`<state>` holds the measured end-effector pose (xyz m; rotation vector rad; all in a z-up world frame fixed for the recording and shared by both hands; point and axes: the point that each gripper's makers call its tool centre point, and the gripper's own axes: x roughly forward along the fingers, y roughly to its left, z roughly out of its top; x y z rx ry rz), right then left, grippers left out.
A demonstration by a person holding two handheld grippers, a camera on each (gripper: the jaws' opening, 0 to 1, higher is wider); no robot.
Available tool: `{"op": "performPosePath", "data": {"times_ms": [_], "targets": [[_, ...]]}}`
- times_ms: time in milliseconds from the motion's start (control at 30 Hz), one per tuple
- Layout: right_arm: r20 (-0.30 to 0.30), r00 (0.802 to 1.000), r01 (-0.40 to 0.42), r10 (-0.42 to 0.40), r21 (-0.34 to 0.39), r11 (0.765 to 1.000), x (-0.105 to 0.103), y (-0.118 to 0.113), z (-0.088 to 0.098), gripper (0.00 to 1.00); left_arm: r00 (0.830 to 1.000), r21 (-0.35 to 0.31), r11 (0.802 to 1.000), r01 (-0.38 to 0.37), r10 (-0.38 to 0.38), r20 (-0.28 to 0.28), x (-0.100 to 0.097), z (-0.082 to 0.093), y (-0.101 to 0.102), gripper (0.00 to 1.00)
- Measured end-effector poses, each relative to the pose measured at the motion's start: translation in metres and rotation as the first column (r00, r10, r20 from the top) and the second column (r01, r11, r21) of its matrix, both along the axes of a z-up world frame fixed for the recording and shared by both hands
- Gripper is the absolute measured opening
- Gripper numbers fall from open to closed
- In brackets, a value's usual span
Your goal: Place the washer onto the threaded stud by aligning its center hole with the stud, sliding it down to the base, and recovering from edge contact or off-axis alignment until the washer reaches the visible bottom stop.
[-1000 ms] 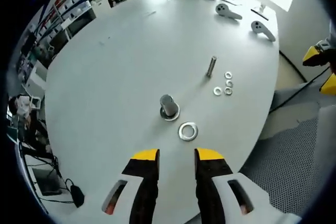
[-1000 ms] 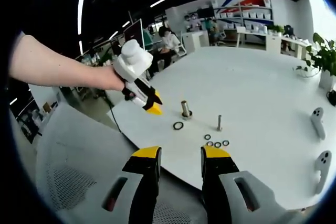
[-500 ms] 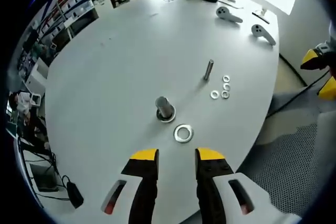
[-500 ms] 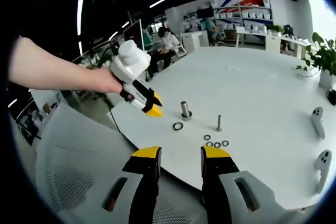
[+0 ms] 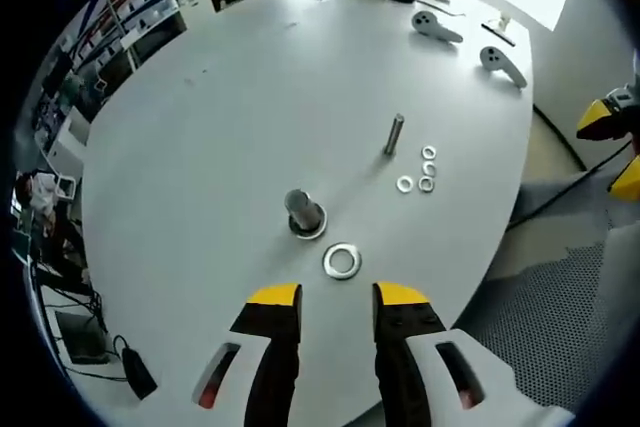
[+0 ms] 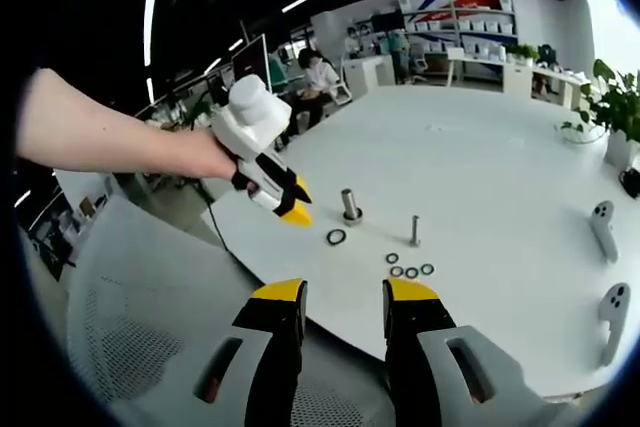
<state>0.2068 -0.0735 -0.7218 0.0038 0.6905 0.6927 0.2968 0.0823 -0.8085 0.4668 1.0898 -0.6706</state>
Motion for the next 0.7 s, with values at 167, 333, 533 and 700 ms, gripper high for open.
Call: {"op": "performPosePath", "data": {"times_ms": [167,333,533,700], "targets": [[-0.025,1.0,-0.003,0.003,-0.034,0.999,-0.004,-0.003,-0.007,0.34,1.0,0.005,1.0,-0.01,0.01,-0.019,-0.001,-0.004,0.003,0.26],[-0.037,0.999,-0.008,0.006,-0.06,0.998,-0.005,-0.007,-0.009,0.35,1.0,-0.003,1.0,-0.007,0.007,-0.017,0.003,-0.003,0.0,0.26],[-0.079,0.996,0.021,-0.027,-0.078,0.997,-0.008,-0.017,-0.012,0.39,1.0,-0.002,1.0,0.003,-0.003,-0.017,0.007,-0.005,-0.002,0.26],[-0.134,0.989,0.057,-0.067,-0.078,0.995,-0.014,-0.024,-0.021,0.42,1.0,-0.003,1.0,0.01,-0.01,-0.018,0.009,-0.005,-0.004,0.26]]}}
